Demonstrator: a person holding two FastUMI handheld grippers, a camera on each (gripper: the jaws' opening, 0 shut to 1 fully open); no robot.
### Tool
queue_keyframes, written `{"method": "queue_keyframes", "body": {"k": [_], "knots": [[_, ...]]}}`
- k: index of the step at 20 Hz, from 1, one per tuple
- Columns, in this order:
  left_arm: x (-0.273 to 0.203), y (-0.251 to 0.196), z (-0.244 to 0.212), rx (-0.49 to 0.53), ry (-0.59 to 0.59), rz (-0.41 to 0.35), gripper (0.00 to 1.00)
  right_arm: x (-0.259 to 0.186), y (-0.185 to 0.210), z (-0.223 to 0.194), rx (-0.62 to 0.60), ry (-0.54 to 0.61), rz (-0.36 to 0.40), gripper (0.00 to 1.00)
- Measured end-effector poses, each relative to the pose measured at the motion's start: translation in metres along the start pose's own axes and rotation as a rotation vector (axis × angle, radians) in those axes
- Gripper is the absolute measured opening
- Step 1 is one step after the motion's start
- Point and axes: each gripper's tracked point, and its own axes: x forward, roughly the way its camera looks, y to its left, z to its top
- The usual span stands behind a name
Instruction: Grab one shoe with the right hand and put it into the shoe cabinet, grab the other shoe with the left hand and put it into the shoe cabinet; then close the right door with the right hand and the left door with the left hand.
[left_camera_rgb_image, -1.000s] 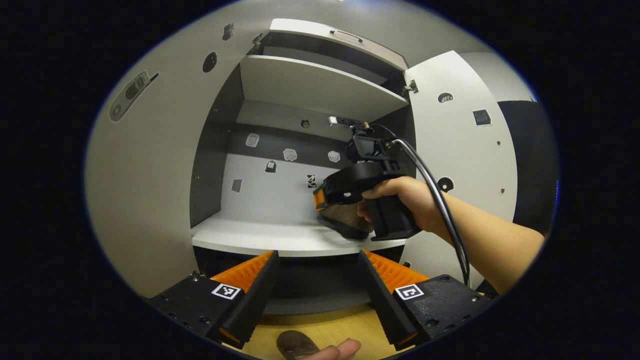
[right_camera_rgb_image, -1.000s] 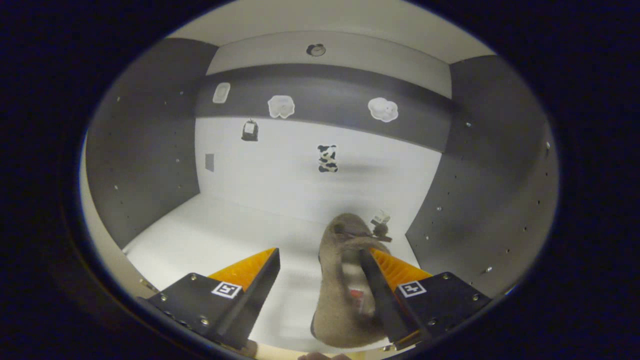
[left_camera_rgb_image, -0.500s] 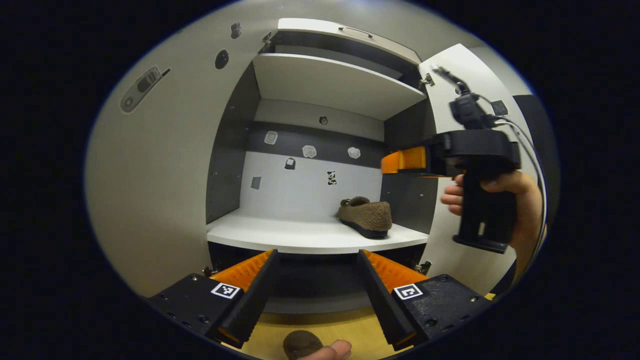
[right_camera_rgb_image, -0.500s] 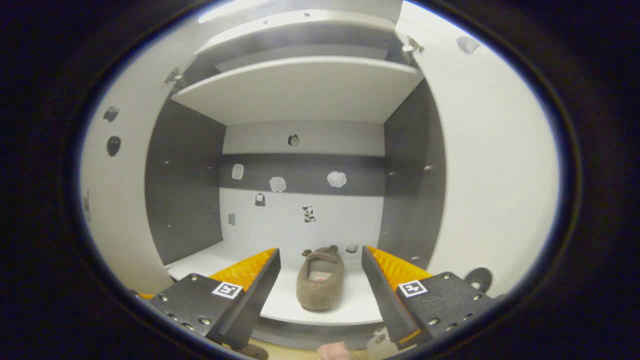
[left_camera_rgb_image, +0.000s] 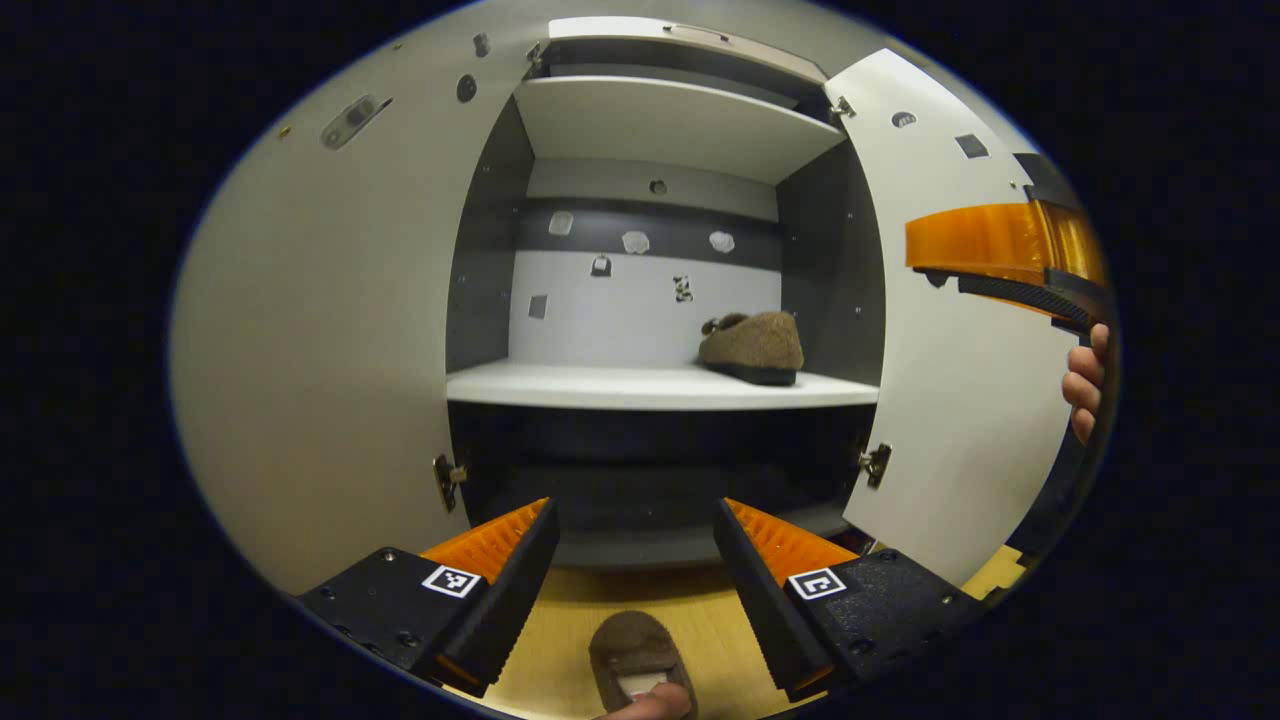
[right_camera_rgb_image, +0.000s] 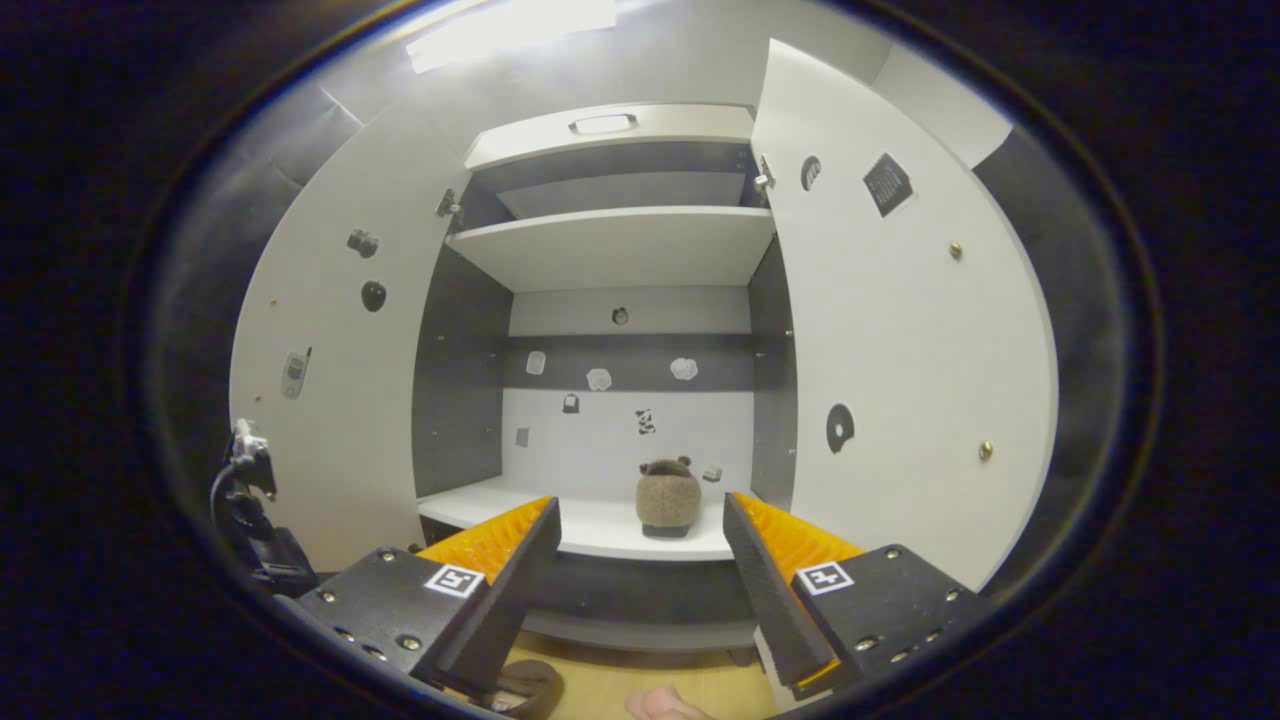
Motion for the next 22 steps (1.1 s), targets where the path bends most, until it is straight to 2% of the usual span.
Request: {"method": "queue_keyframes", "body": {"k": [2,5,9,12,14,15,16,17,19,20,21,22], "knots": [[-0.004,0.001,-0.045,-0.006,0.103,-0.002,0.96,-0.01,0.004,-0.024,0.007,0.014,0.007,0.98],[-0.016,0.001,-0.108,-0.046,0.252,-0.002,0.97,-0.024,0.019,-0.049,0.073,0.028,0.066,0.98],[-0.02,0.005,-0.174,-0.082,0.436,-0.005,0.97,-0.025,0.008,-0.082,0.019,0.069,0.004,0.98],[-0.022,0.012,-0.202,-0.086,0.534,0.01,0.93,-0.022,0.004,-0.095,0.021,0.089,-0.013,0.98],[-0.016,0.02,-0.211,-0.069,0.558,0.028,0.92,-0.021,0.008,-0.103,0.068,0.11,0.006,0.98],[-0.013,0.024,-0.216,-0.057,0.566,0.037,0.86,-0.021,0.008,-0.106,0.091,0.116,0.012,0.98],[-0.011,0.031,-0.22,-0.045,0.574,0.047,0.87,-0.019,0.005,-0.105,0.124,0.109,0.005,0.98],[-0.009,0.032,-0.227,-0.045,0.594,0.048,0.74,-0.019,0.0,-0.104,0.146,0.102,-0.009,0.99],[-0.006,0.023,-0.235,-0.088,0.613,-0.017,0.64,-0.021,-0.01,-0.101,0.178,0.083,-0.038,0.98],[-0.006,0.019,-0.232,-0.091,0.597,-0.04,0.53,-0.022,-0.014,-0.098,0.19,0.074,-0.045,0.98],[-0.004,0.022,-0.231,-0.081,0.587,-0.034,0.31,-0.023,-0.014,-0.095,0.204,0.067,-0.047,0.98],[-0.005,0.026,-0.23,-0.064,0.59,-0.033,0.25,-0.025,-0.014,-0.092,0.217,0.061,-0.041,0.98]]}}
